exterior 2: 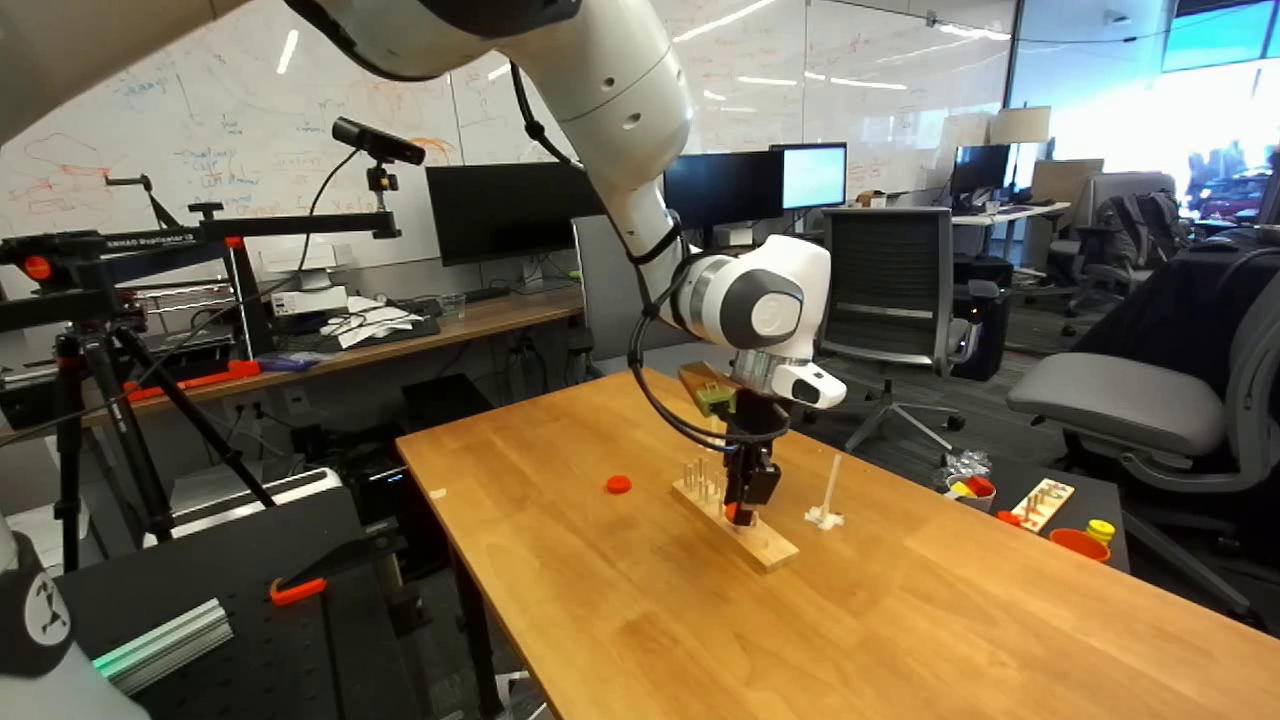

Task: Put an orange disc on the wooden rack

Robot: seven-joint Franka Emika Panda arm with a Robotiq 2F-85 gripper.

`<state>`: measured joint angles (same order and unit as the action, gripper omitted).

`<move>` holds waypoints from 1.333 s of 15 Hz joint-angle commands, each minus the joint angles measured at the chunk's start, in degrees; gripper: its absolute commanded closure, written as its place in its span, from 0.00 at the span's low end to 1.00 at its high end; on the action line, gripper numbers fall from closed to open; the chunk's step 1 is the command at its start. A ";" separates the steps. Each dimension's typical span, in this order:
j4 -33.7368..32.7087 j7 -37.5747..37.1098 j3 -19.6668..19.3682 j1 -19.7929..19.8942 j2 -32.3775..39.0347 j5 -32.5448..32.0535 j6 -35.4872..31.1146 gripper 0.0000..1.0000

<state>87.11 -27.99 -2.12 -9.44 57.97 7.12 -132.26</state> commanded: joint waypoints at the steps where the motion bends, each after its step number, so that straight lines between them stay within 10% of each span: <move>1: -2.53 0.24 0.54 0.71 1.55 1.24 2.07 0.83; 14: -3.44 0.26 0.70 1.57 3.72 1.57 3.99 0.83; 15: -3.51 0.22 0.71 1.58 3.58 1.58 4.37 0.33; 20: -3.00 0.40 0.89 1.34 1.74 1.63 7.15 0.02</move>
<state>85.80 -27.99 -2.01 -8.47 60.33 7.57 -128.63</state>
